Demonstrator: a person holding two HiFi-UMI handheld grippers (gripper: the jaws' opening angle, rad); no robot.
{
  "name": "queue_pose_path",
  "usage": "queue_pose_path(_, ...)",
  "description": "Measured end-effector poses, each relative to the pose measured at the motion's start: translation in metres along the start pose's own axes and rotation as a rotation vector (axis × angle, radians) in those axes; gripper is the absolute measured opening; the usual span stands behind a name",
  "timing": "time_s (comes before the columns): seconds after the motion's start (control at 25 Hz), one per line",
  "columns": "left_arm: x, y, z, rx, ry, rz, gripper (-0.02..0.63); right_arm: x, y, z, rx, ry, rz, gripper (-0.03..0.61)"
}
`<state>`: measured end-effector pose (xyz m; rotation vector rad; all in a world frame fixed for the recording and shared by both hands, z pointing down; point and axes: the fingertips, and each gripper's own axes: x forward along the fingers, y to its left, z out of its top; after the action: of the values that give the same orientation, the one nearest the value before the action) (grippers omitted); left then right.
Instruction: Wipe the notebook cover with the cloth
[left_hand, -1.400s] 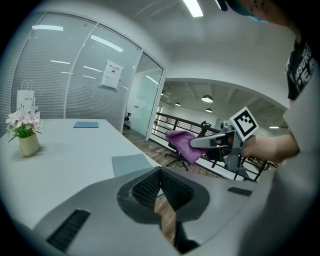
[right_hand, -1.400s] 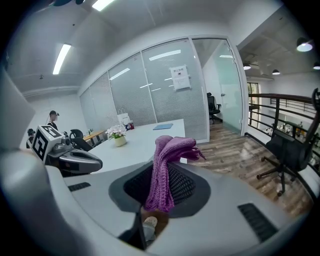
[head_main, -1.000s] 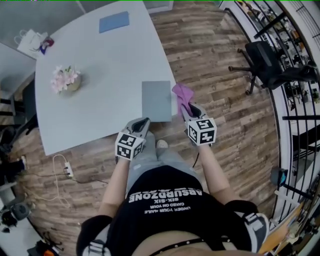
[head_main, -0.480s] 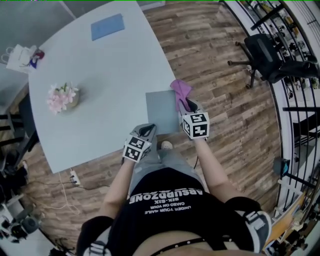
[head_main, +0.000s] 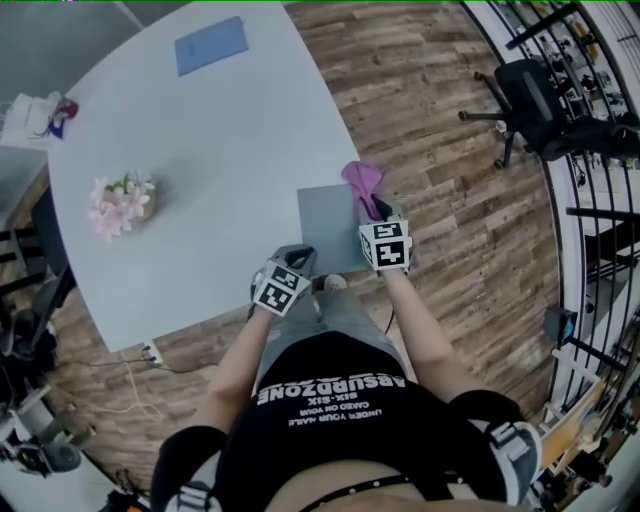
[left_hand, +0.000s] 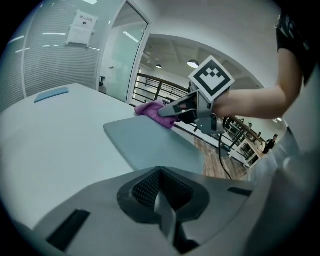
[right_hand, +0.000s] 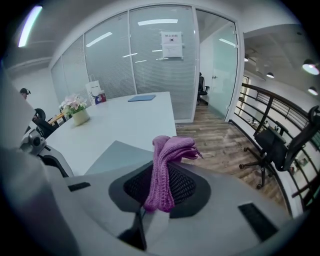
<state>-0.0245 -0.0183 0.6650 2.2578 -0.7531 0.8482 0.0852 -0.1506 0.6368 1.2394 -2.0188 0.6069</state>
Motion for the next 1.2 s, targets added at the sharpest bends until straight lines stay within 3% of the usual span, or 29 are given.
queue_pose_path(0.28,0.000,0.001,0.000,-0.030,0.019,-0.050,0.017,0.010,0.010,0.001,0.026,-0.011,-0.013,0.084)
queue_pose_path(0.68,-0.001,0.002,0.001,-0.045,-0.011,-0.038,0.017,0.016,0.034,0.008,0.002,-0.016,0.004,0.084)
queue_pose_path(1.2,-0.001,0.002,0.001,-0.044,-0.032,-0.024,0.017,0.028,0.092,0.018,-0.027,-0.049,0.163,0.084)
